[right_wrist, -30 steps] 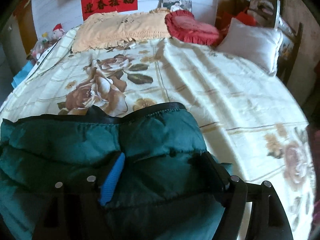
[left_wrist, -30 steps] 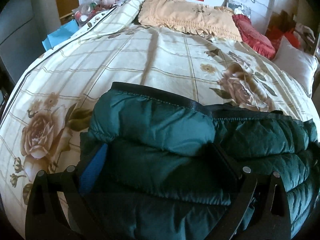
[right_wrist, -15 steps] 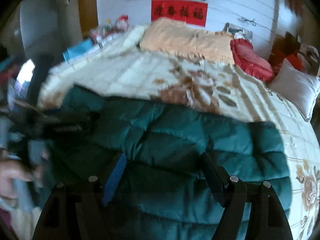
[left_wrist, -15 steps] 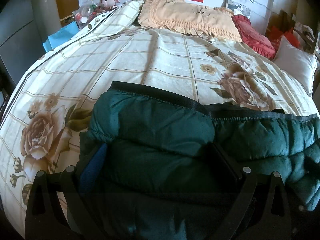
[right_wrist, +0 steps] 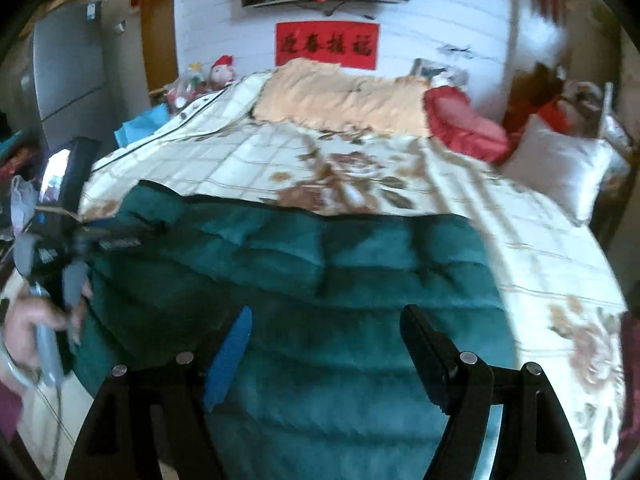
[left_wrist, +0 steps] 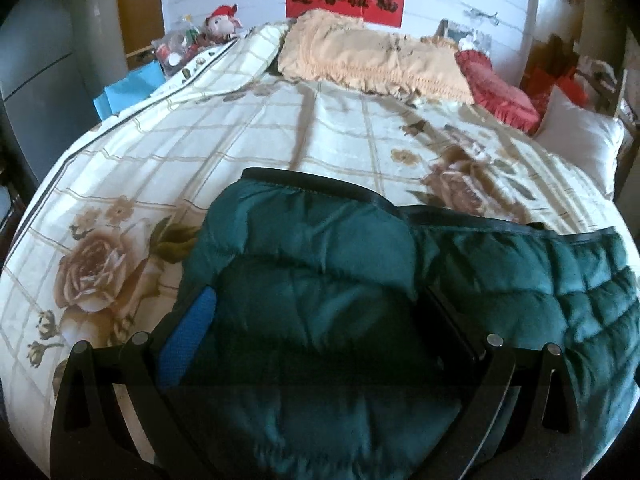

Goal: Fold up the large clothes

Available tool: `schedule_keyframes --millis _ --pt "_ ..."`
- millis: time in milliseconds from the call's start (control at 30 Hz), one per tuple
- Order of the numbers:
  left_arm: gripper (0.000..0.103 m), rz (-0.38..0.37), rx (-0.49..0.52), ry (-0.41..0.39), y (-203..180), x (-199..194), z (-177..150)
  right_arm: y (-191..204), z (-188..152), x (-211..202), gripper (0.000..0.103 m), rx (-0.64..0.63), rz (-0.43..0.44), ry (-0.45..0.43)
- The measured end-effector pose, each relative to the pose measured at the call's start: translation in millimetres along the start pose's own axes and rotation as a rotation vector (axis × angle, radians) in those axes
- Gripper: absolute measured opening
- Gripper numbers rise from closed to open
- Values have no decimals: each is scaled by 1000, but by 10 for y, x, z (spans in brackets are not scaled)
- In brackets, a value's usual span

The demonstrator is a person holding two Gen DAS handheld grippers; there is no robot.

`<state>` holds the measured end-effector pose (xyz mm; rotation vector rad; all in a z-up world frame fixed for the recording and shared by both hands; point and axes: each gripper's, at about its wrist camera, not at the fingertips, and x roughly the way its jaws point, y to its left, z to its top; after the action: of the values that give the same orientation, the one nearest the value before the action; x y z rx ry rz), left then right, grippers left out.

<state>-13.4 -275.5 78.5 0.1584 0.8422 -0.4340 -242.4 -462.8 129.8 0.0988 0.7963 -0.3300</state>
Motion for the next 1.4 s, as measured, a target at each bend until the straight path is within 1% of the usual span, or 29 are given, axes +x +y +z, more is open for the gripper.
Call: schedule_keyframes --millis 100,233,333,400,533,700,767,833,900,1000,1067,1200,1300,1400 --pt "101 -14 10 -25 -3 -185 -53 -220 -158 -25 74 33 -44 18" --pt "101 -36 16 -50 -12 -402 -145 -446 -277 128 74 132 -44 56" --pt "101 -36 30 -60 -38 -513 -208 -505 -364 324 76 168 -51 95" --pt "101 -38 40 -64 -57 -582 -256 -512 -379 383 78 188 -52 97" --pt "101 -48 49 -64 -39 -688 -353 -517 -348 261 78 187 -57 104" --pt "101 -62 43 -65 18 -778 -466 -543 -446 -115 78 203 -50 53" --pt "101 -64 42 -63 37 -801 -524 -543 -508 -182 78 203 -55 46" --pt "101 -69 36 -53 58 -814 -591 -549 -590 -169 78 203 -68 70" --pt "101 -73 28 -46 72 -822 -647 -568 -679 -60 78 212 -74 113" --pt "101 -79 14 -34 105 -832 -723 -618 -792 110 78 266 -34 162" --pt "101 -84 9 -25 137 -837 -760 -634 -799 99 78 279 -29 156" --pt "101 -95 6 -23 189 -881 -832 -667 -801 -91 78 287 -30 122" --pt "101 -108 2 -18 218 -906 -893 -709 -853 -212 82 308 -10 102" --pt "101 -119 -4 -11 252 -911 -948 -779 -940 -274 86 338 21 103"
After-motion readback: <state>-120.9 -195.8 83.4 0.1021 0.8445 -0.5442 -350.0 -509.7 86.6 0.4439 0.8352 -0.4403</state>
